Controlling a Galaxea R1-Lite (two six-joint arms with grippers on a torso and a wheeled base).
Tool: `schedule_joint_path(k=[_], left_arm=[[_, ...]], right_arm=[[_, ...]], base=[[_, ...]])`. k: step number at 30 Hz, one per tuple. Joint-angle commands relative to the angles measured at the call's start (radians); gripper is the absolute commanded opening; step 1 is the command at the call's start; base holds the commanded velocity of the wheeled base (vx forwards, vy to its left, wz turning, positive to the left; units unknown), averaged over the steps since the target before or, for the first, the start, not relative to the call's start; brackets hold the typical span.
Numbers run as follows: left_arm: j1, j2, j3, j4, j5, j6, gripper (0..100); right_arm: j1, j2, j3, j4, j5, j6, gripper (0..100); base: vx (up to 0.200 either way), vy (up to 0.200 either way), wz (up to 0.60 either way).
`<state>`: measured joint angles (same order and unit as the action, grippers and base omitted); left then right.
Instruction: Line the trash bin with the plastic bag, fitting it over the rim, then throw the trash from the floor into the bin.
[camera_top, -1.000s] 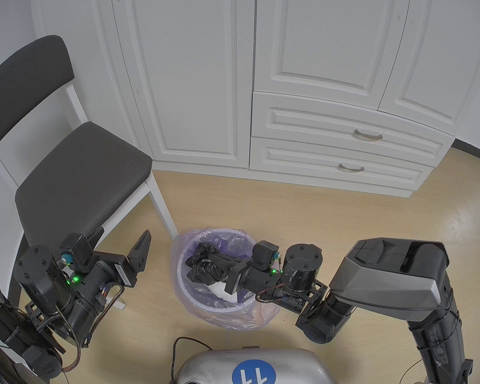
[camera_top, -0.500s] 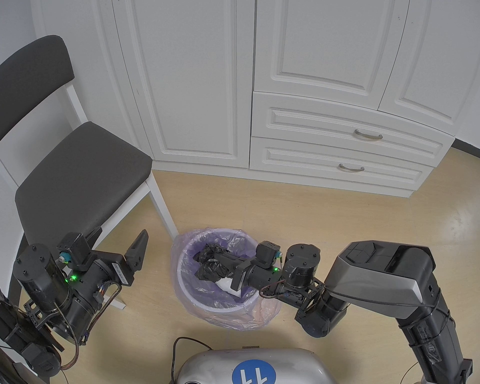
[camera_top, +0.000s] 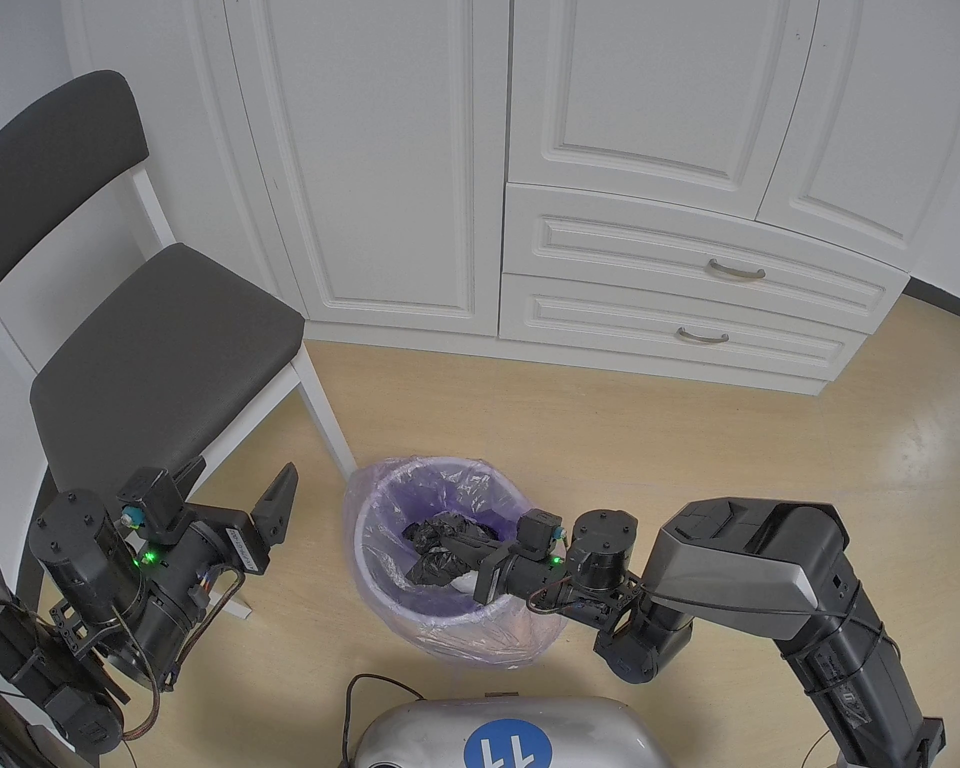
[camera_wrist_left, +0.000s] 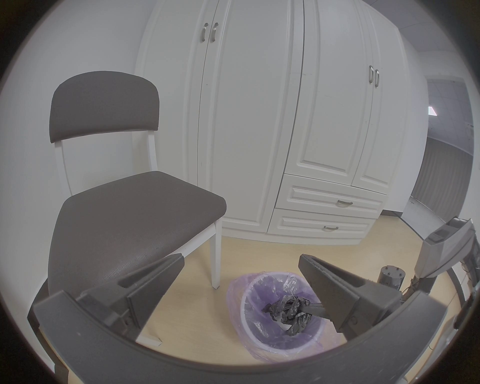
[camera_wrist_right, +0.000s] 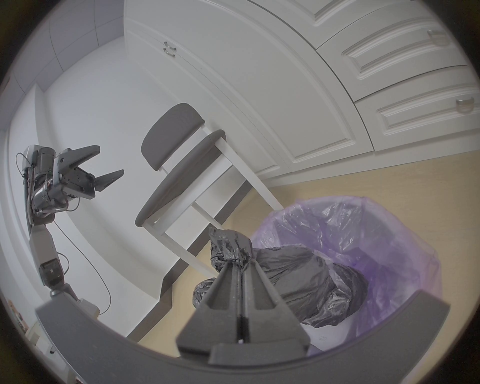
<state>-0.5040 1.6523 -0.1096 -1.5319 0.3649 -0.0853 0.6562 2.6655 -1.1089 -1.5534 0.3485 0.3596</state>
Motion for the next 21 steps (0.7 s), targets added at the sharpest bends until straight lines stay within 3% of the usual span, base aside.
schedule_joint_path(k=[1,15,21], left_arm=[[0.001,0.009,-0.001,-0.001,0.000,-0.001,100],[0.007,0.029,0.001,-0.001,0.000,-0.002,100],[0.009,0.030,-0.002,-0.001,0.000,-0.001,100]], right_arm=[[0.000,0.037,-0.026,-0.017,-0.002,-0.001,100],[-0.003,-0.009,-0.019,-0.017,-0.006,-0.007,100],[-0.013,-0.084,0.034,-0.017,-0.006,-0.125,100]], base=[[0.000,0.000,0.00],[0.000,0.000,0.00],[0.000,0.000,0.00]])
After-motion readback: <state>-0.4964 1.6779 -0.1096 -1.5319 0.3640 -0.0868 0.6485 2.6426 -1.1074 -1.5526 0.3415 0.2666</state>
